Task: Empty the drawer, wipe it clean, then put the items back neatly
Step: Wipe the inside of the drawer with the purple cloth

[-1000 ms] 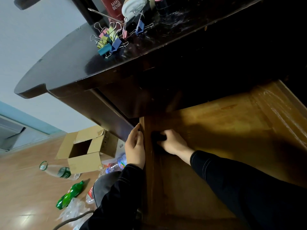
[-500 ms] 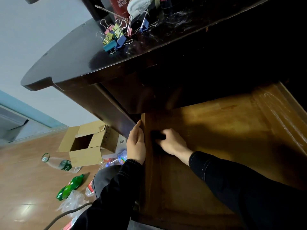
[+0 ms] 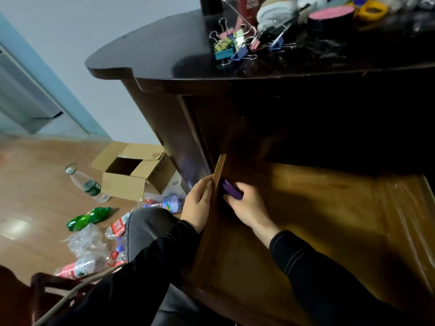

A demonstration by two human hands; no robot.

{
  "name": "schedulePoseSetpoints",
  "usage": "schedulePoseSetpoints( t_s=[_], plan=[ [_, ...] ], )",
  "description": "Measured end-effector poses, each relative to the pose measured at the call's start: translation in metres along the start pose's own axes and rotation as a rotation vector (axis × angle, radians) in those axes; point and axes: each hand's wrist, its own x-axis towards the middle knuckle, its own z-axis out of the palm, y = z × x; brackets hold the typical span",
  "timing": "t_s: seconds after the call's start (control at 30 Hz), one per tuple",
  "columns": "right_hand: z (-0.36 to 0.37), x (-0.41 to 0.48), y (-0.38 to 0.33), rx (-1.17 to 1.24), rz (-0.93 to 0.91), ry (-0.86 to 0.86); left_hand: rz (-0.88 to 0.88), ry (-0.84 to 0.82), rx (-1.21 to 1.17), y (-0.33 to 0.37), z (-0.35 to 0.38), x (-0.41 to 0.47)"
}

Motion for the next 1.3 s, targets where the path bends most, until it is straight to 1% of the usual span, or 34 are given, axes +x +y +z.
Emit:
schedulePoseSetpoints(
  t_s=[0.07, 0.13, 0.2, 0.27, 0.33, 0.37, 0.43, 0.5, 0.53, 0.63, 0.7, 0.83, 0.87, 0.93, 1.03, 1.07, 1.13, 1.2, 1.23, 1.3],
  plan=[
    [0.002, -0.004, 0.005, -0.032, 0.055, -0.038, -0.007, -0.003, 0.007, 0.001, -0.001, 0.001],
    [-0.002, 0.000, 0.007, 0.019, 0.134, -0.085, -0.016, -0.011, 0.002, 0.000, -0.001, 0.001],
    [-0.007, 0.005, 0.002, 0.068, 0.099, -0.076, -0.009, -0.009, -0.004, -0.001, -0.001, 0.002],
    [-0.006, 0.007, -0.005, 0.080, 0.004, -0.008, 0.001, 0.001, 0.002, -0.001, -0.001, 0.003],
    [0.000, 0.002, -0.005, 0.050, -0.070, 0.037, 0.016, 0.010, 0.013, -0.002, -0.002, 0.004],
    [0.002, -0.002, -0.002, 0.021, -0.079, 0.036, 0.018, 0.010, 0.020, -0.002, -0.002, 0.004],
    [0.004, -0.004, 0.005, -0.025, -0.014, -0.014, 0.013, 0.003, 0.023, -0.002, -0.003, 0.004],
    [-0.001, -0.003, 0.003, 0.016, 0.086, -0.066, 0.006, -0.007, 0.021, -0.002, -0.003, 0.004],
    [-0.004, -0.001, 0.000, 0.052, 0.097, -0.071, 0.000, -0.009, 0.019, -0.003, -0.003, 0.005],
    [-0.004, 0.003, -0.008, 0.058, -0.026, 0.004, 0.004, 0.005, 0.010, -0.006, -0.002, 0.006],
    [0.000, -0.002, -0.008, 0.047, -0.077, 0.018, 0.003, 0.011, 0.001, -0.007, -0.002, 0.006],
    [-0.001, -0.006, -0.002, 0.089, 0.049, -0.092, -0.002, -0.004, -0.016, -0.008, -0.003, 0.006],
    [-0.003, -0.006, -0.004, 0.113, 0.066, -0.098, -0.010, -0.010, -0.011, -0.008, -0.003, 0.006],
    [-0.004, -0.003, -0.008, 0.142, 0.024, -0.051, -0.027, -0.019, 0.004, -0.011, -0.002, 0.008],
    [0.003, -0.009, -0.006, 0.103, -0.068, -0.006, -0.020, -0.010, 0.009, -0.012, -0.002, 0.009],
    [0.005, -0.012, -0.003, 0.076, -0.066, -0.014, -0.016, -0.008, 0.003, -0.012, -0.002, 0.008],
    [0.004, -0.014, -0.001, 0.023, -0.004, -0.065, -0.012, -0.013, -0.008, -0.011, -0.003, 0.008],
    [-0.002, -0.011, -0.003, 0.046, 0.071, -0.094, -0.020, -0.023, -0.005, -0.010, -0.004, 0.007],
    [-0.005, -0.009, -0.005, 0.085, 0.073, -0.089, -0.025, -0.025, -0.002, -0.010, -0.004, 0.007],
    [-0.006, -0.006, -0.011, 0.120, 0.000, -0.040, -0.031, -0.023, -0.002, -0.010, -0.002, 0.007]
  ],
)
